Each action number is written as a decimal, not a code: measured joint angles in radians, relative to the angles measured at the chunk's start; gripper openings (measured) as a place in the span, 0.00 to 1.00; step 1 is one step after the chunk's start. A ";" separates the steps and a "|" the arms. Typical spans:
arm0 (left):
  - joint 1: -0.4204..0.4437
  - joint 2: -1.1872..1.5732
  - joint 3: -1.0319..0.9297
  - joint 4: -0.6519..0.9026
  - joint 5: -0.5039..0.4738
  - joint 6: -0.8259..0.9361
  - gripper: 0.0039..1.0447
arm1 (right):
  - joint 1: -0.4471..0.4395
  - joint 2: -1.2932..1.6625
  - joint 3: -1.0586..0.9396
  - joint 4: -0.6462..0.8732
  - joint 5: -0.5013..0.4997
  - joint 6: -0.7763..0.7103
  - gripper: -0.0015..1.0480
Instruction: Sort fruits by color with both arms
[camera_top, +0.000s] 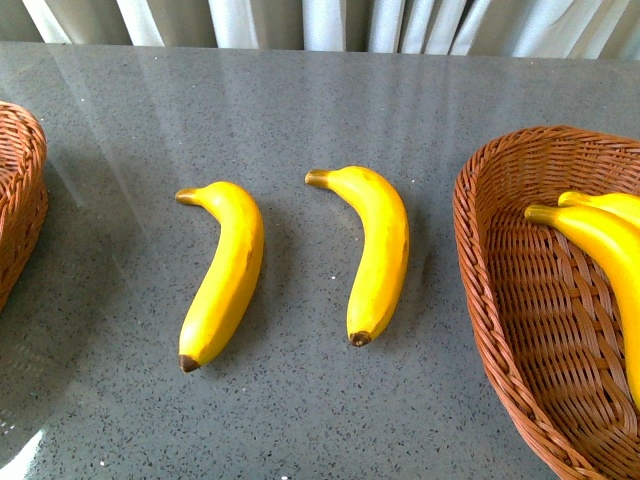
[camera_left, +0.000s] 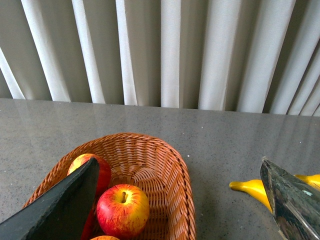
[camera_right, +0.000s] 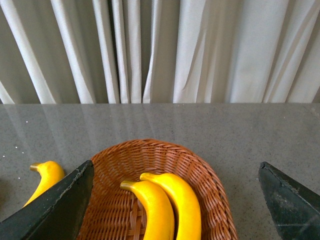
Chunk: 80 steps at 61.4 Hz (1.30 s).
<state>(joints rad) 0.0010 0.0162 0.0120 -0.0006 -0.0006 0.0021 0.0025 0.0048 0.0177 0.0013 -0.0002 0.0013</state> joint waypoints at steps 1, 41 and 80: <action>0.000 0.000 0.000 0.000 0.000 0.000 0.91 | 0.000 0.000 0.000 0.000 0.000 0.000 0.91; 0.000 0.000 0.000 0.000 0.000 0.000 0.91 | 0.290 1.406 0.714 0.180 -0.240 0.193 0.91; 0.000 0.000 0.000 0.000 0.000 0.000 0.91 | 0.601 2.113 1.341 -0.022 -0.115 0.322 0.91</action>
<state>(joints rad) 0.0010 0.0158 0.0120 -0.0006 -0.0006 0.0021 0.6033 2.1178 1.3582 -0.0204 -0.1150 0.3237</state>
